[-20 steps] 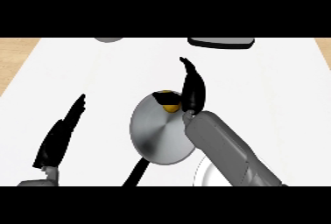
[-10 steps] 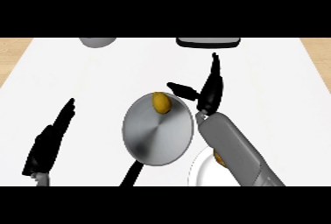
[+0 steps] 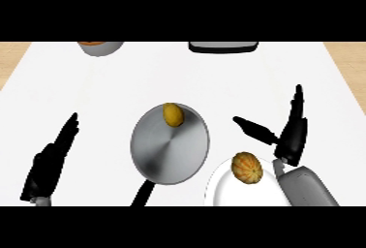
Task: Pick the lemon from the plate and place it in the pan
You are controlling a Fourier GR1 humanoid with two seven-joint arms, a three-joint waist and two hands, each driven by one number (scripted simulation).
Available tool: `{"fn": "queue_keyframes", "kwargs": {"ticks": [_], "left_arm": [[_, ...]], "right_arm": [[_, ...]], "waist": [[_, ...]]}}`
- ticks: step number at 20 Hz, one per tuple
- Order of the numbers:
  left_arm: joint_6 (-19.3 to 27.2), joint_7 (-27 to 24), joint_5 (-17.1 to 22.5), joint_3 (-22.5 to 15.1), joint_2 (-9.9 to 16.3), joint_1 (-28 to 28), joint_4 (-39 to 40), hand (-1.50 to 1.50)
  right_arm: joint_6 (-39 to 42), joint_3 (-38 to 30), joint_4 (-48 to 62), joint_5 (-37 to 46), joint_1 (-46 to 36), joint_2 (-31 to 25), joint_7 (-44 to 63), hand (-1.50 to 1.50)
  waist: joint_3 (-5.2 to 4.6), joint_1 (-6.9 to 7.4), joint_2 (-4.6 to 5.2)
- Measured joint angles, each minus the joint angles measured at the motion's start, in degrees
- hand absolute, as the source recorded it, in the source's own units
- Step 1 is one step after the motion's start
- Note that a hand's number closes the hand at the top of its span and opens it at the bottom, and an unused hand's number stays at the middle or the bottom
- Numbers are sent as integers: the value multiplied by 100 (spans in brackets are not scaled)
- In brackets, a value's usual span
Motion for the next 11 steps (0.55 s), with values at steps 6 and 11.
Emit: {"fn": "queue_keyframes", "kwargs": {"ticks": [6,11], "left_arm": [[-10,-10,-44,-5,-58,-24,31,0],[-87,67,-53,21,-55,73,-135,0]], "right_arm": [[610,-441,-1477,-456,1565,-826,-438,-150],[1366,-1142,-2036,-1051,2485,-1199,-1002,-150]], "waist": [[1,5,7],[2,36,13]]}}
